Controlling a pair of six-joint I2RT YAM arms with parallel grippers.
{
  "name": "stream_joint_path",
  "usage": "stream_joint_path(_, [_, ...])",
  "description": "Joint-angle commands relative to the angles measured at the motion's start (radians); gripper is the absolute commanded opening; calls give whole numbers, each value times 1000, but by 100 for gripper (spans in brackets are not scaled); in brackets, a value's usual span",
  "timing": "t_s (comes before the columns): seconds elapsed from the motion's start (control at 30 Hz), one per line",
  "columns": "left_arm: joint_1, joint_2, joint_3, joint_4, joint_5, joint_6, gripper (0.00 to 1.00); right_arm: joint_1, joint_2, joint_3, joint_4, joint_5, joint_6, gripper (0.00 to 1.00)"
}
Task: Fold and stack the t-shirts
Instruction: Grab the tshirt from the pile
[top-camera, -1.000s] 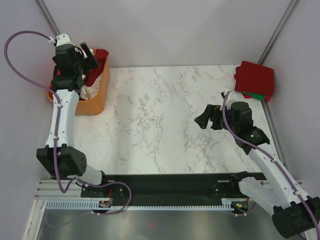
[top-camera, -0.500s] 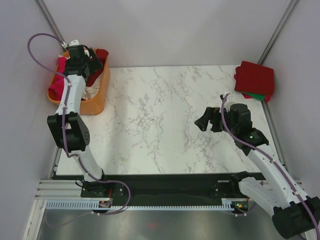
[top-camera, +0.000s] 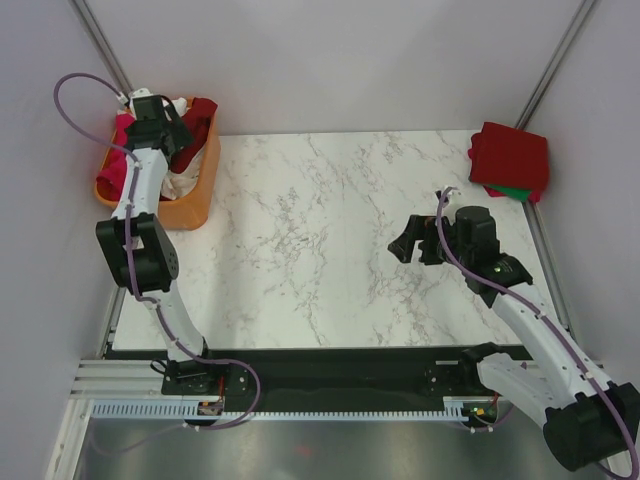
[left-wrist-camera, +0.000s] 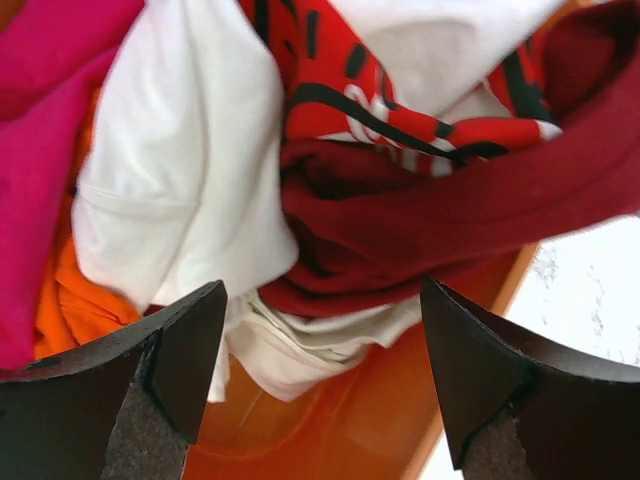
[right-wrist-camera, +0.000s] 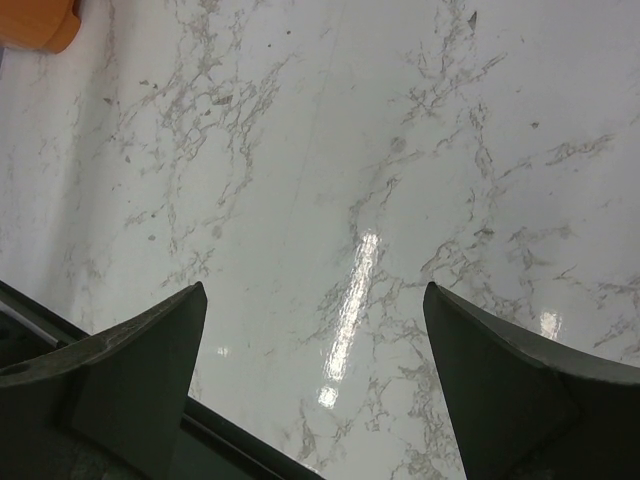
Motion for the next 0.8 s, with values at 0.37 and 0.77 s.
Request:
stream_joint_path(0.37, [67, 116, 90, 53, 17, 40, 72, -1, 31, -5, -4, 14, -13, 98])
stream_joint_path(0.77, [67, 150, 150, 51, 25, 37, 3, -1, 46, -8, -4, 28, -13, 98])
